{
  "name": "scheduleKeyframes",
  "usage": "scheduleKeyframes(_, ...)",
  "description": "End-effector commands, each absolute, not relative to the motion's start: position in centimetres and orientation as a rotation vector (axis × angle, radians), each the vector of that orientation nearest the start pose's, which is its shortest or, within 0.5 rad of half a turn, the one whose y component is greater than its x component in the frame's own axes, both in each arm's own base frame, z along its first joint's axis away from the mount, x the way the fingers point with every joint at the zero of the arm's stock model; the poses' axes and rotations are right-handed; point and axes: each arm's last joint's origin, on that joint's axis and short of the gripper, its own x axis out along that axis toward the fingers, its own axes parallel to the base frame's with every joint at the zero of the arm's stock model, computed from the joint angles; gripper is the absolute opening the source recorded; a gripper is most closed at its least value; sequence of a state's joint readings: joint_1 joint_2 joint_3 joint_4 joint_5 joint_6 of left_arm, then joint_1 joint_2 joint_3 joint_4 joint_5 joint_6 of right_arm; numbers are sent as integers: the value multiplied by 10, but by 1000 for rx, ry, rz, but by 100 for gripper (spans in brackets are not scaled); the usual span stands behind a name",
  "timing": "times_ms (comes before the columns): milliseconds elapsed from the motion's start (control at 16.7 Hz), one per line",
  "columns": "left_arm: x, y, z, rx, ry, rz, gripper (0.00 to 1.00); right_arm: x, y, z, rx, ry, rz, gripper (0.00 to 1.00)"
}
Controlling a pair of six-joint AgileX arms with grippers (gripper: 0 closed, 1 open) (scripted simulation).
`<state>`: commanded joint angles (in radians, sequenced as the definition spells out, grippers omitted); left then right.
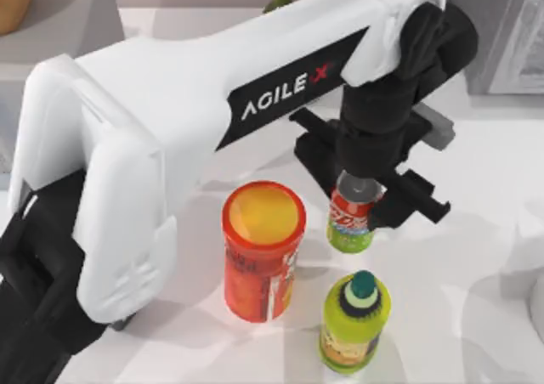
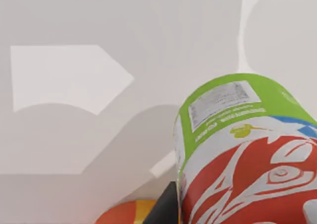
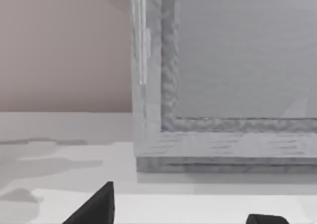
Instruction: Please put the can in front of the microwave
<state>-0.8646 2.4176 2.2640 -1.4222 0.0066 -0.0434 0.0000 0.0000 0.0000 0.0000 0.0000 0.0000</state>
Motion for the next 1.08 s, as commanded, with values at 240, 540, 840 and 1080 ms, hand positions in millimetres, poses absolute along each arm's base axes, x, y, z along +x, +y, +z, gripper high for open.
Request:
scheduleKeyframes(240,334,-322,219,547,1436,-586,0,106,-1,160,0,0,0,100)
scheduleKeyframes(540,352,-222,261,365,1379,-451,0,106,-1,160,0,0,0,100)
scheduleKeyframes(840,321,-109,284,195,1353,-283,0,106,-1,160,0,0,0,100)
scheduleKeyframes(1080,277,-40,275,90,1361,-134,0,106,-1,160,0,0,0,100)
